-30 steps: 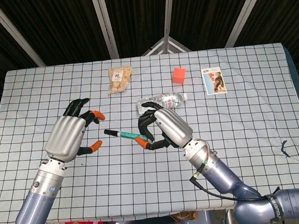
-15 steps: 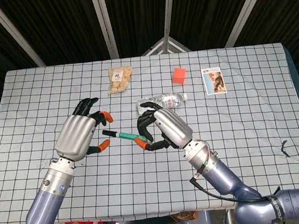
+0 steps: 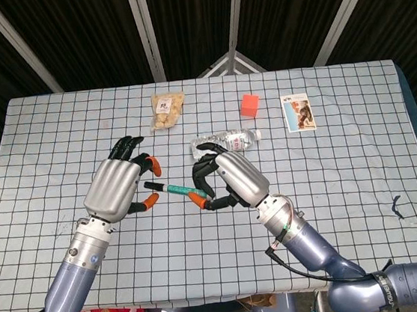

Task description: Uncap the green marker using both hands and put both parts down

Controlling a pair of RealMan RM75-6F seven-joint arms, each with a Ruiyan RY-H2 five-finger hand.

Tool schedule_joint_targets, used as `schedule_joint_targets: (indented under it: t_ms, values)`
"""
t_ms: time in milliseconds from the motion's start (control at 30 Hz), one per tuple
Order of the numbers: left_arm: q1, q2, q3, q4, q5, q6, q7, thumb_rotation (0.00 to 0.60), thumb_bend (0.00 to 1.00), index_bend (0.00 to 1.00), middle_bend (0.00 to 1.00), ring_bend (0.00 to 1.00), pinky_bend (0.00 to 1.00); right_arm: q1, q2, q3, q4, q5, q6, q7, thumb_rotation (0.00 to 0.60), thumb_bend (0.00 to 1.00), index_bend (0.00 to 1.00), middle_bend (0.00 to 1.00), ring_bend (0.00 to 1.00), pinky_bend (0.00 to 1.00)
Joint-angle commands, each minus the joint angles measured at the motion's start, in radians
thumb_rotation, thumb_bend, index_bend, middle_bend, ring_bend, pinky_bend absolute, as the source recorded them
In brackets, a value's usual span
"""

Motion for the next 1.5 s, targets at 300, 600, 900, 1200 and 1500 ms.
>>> schedule_joint_targets:
  t_ms: [300, 600, 900, 1200, 1500]
  values:
    - [-0.017, -0.001, 0.001, -0.018, -0.027, 0.007, 0.028, 0.600, 0.40, 0.50, 0.41, 0.10, 0.08, 0.003, 0.002, -0.002, 0.000, 0.004, 0.004, 0.007, 0.600, 0.79, 0.87, 0.71, 0.47, 0.15]
    - [-0.026, -0.009, 0.003, -0.014, -0.040, 0.020, 0.040, 0.600, 0.41, 0.53, 0.41, 0.10, 0.08, 0.003, 0.008, -0.004, -0.002, 0.011, 0.009, 0.005, 0.600, 0.78, 0.87, 0.71, 0.47, 0.15]
    - [-0.025, -0.003, 0.002, -0.025, -0.040, 0.032, 0.036, 0.600, 0.42, 0.54, 0.41, 0.10, 0.08, 0.010, 0.008, -0.003, -0.002, 0.021, 0.009, 0.002, 0.600, 0.79, 0.87, 0.72, 0.47, 0.15]
    - [-0.025, 0.005, 0.000, -0.032, -0.043, 0.035, 0.029, 0.600, 0.43, 0.54, 0.41, 0.10, 0.08, 0.014, 0.012, -0.005, -0.004, 0.032, 0.008, -0.003, 0.600, 0.79, 0.87, 0.72, 0.47, 0.15]
    - [-0.032, 0.007, 0.002, -0.035, -0.050, 0.043, 0.044, 0.600, 0.43, 0.54, 0.41, 0.10, 0.08, 0.021, 0.012, -0.004, -0.004, 0.038, 0.007, -0.006, 0.600, 0.79, 0.87, 0.72, 0.48, 0.15]
